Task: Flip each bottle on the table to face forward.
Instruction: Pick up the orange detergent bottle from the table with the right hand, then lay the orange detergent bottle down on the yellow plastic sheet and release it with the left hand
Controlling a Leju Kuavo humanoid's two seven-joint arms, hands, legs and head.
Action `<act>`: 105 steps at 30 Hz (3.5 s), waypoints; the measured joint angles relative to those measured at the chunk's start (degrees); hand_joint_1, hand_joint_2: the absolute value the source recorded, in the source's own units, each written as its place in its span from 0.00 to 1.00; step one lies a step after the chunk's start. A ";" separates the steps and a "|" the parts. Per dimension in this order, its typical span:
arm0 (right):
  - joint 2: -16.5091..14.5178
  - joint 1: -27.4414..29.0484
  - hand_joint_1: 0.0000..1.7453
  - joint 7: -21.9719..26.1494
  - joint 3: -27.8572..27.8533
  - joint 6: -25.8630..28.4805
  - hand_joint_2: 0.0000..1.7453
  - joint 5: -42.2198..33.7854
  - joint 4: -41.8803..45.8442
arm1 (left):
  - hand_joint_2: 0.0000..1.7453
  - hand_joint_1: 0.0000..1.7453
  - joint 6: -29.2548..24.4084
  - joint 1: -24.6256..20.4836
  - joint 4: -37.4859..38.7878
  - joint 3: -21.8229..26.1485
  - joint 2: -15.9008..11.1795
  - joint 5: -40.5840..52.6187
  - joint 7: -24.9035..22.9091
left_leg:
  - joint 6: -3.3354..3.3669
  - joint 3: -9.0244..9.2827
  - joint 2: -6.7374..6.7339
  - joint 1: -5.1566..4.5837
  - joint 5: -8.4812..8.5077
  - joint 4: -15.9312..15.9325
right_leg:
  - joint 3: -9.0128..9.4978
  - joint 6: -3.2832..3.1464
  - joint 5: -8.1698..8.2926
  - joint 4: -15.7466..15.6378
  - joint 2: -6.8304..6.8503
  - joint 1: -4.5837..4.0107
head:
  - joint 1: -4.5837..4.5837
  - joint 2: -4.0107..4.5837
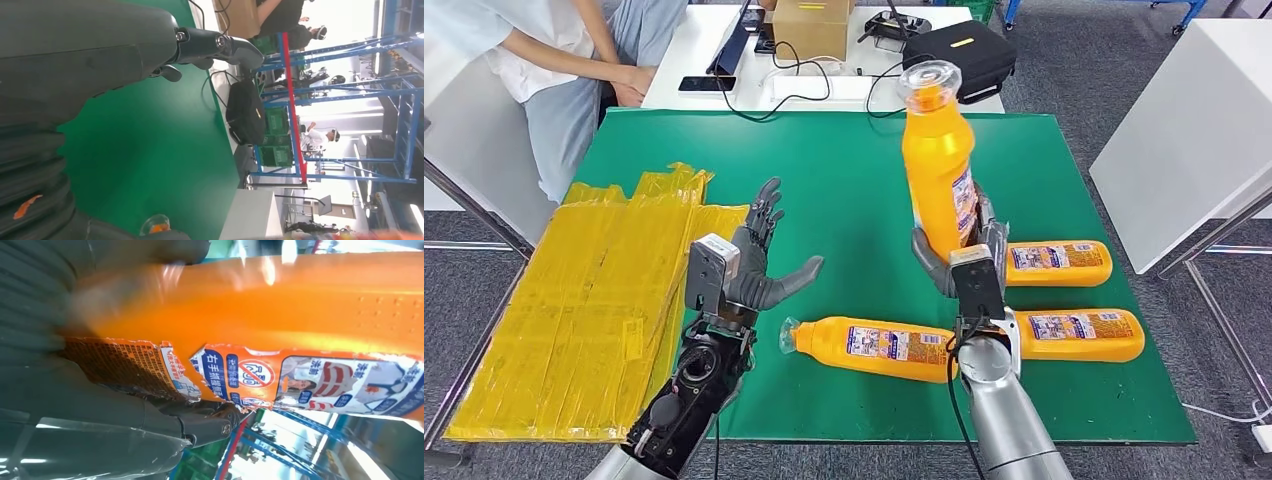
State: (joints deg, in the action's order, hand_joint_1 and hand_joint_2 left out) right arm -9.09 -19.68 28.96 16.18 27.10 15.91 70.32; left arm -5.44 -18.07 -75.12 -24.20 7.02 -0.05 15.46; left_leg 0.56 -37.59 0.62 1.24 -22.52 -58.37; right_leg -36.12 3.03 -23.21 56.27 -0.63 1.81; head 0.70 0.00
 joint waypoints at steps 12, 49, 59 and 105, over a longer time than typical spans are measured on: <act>-0.49 5.45 1.00 1.16 7.02 -11.03 1.00 -3.03 6.57 | 1.00 0.00 3.81 -2.49 -1.49 -2.17 -0.20 -6.36 -2.63 | -0.03 -0.01 -0.02 0.02 -0.03 0.01 | -0.03 -0.01 -0.02 0.01 -0.01 -0.02 | 0.01 0.00; -0.57 0.71 1.00 -1.03 8.69 -5.90 1.00 -0.82 -3.84 | 1.00 0.00 8.20 -1.63 -8.22 -4.56 -0.20 -8.82 -3.29 | -0.02 -0.03 -0.01 0.02 -0.02 0.01 | -0.02 -0.01 -0.01 0.01 -0.01 -0.02 | 0.00 0.00; -1.41 0.23 1.00 -0.80 9.35 -6.34 1.00 2.34 -5.63 | 1.00 0.00 8.45 -1.25 -8.52 -4.70 -0.20 -8.64 -3.31 | -0.02 -0.04 -0.01 0.01 -0.02 0.01 | -0.02 -0.01 -0.01 0.01 -0.01 -0.01 | 0.00 0.00; 2.45 6.21 0.00 3.69 21.61 -2.50 1.00 6.06 3.13 | 1.00 1.00 1.41 -0.82 -6.78 2.94 0.02 -14.28 -0.36 | -0.03 -0.06 -0.01 0.02 -0.03 0.01 | -0.07 -0.02 -0.02 0.00 -0.01 -0.01 | -0.01 0.00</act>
State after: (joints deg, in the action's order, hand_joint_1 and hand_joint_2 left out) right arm -6.64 -13.46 32.65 37.79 24.61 21.97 73.44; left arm -4.03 -18.89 -81.90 -21.26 7.04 -14.33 15.10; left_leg 0.53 -37.65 0.60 1.25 -22.55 -58.36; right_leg -36.19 3.01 -23.23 56.27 -0.64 1.80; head 0.69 0.00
